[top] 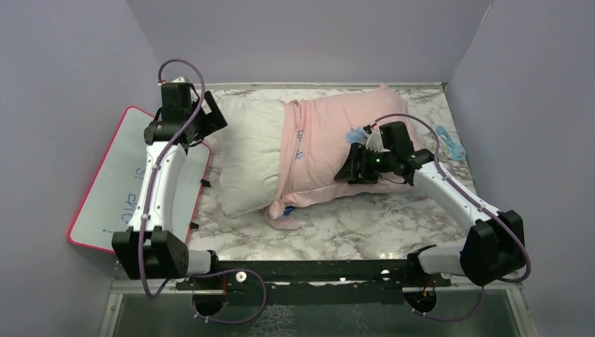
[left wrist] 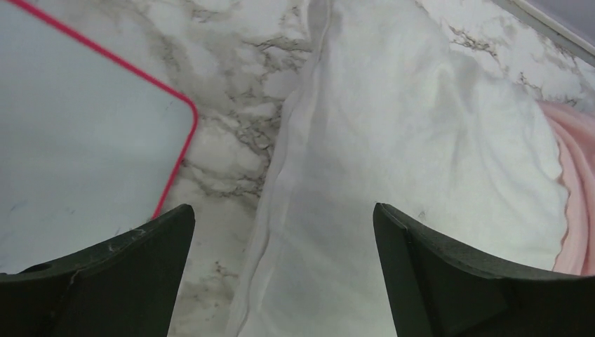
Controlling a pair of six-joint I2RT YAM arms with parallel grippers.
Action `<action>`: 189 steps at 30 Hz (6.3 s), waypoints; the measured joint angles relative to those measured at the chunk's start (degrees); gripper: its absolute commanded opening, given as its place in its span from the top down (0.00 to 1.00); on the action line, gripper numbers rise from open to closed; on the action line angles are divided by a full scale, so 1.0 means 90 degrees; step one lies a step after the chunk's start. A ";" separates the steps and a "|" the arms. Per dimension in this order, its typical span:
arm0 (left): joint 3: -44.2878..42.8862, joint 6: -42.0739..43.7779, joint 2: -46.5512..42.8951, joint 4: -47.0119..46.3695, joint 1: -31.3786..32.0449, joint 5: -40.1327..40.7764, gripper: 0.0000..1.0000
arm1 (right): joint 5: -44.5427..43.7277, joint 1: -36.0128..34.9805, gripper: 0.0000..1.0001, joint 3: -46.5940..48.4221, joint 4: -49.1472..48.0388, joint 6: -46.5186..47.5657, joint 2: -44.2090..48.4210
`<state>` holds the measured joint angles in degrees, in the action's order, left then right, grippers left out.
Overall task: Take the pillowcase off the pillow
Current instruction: Remove the pillow from the pillowcase.
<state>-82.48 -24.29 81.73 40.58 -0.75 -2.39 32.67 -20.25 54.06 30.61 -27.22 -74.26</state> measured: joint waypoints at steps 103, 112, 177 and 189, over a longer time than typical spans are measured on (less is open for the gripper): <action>0.3849 -0.2555 -0.3201 -0.1243 0.1780 -0.0777 1.00 | -0.3276 -0.0520 0.90 -0.0648 -0.2242 -0.2317 0.0384; 0.3963 -0.2484 -0.3215 -0.1304 0.1579 -0.0984 1.00 | -0.1008 -0.0177 0.31 -0.1236 -0.3519 -0.2759 0.0325; 0.1600 -0.2817 -0.2251 -0.1175 0.1486 -0.2528 1.00 | -0.0940 -0.0942 0.76 -0.1253 -0.5088 -0.3330 -0.0330; -0.0117 -0.2271 -0.1911 -0.0527 0.1588 -0.2569 1.00 | -0.2778 -0.1081 1.00 -0.0056 -0.3517 -0.2497 0.0075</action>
<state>-83.53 -44.73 64.53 35.83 13.54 -25.52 7.66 -29.98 53.56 -1.04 -49.69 -73.58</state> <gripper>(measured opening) 0.071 0.036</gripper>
